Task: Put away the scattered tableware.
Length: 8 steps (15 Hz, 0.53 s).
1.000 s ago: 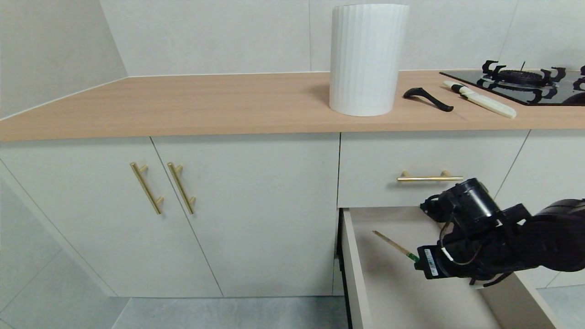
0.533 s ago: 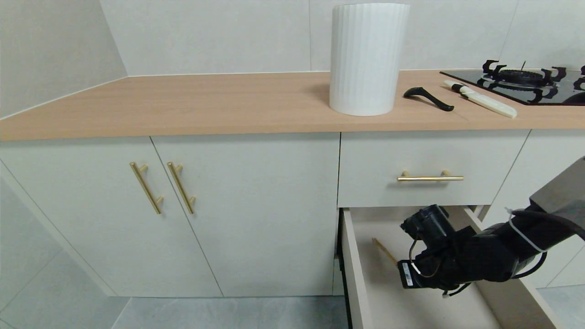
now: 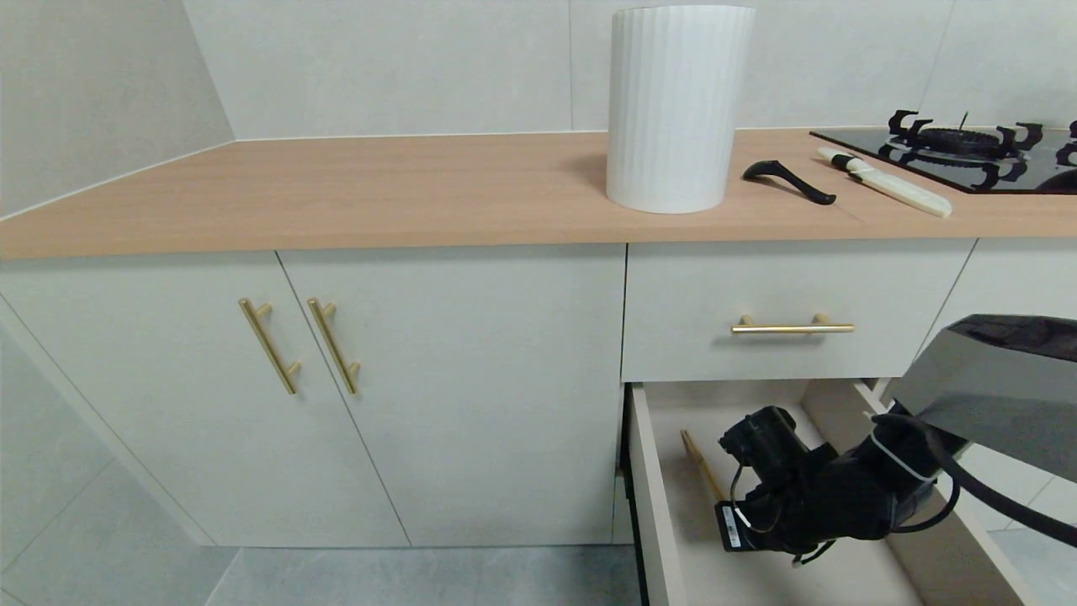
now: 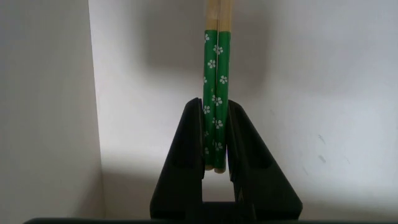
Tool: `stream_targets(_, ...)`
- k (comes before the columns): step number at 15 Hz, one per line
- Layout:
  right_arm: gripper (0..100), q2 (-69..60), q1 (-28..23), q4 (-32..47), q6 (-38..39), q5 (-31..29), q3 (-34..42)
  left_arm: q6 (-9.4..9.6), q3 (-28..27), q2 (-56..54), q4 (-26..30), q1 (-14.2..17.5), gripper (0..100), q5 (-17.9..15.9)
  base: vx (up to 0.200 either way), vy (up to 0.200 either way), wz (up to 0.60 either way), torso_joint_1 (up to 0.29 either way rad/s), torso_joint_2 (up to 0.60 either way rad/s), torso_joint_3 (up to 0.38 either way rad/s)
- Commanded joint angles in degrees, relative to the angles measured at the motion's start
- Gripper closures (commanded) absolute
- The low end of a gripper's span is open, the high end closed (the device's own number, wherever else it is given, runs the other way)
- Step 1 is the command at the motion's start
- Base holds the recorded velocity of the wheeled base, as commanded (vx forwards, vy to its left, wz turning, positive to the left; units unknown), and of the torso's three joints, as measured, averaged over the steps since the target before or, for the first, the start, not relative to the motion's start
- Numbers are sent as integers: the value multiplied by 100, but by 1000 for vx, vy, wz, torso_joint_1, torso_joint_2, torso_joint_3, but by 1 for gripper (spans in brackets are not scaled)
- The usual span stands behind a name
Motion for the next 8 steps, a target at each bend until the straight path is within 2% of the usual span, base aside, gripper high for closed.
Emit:
stream_targets(1,100,206,11,-12,23,0,-5,-2,0,0,-1,0,0,1,0,0,0,0,0,0)
stream_targets(7,100,223,3,-171,111,-8,-5,-2,0,0,-1,0,0,1,0,0,0,0,0,0)
stream_targets(8,0,223,3,-171,111,-8,-14,-2,0,0,-1,0,0,1,0,0,0,0,0,0)
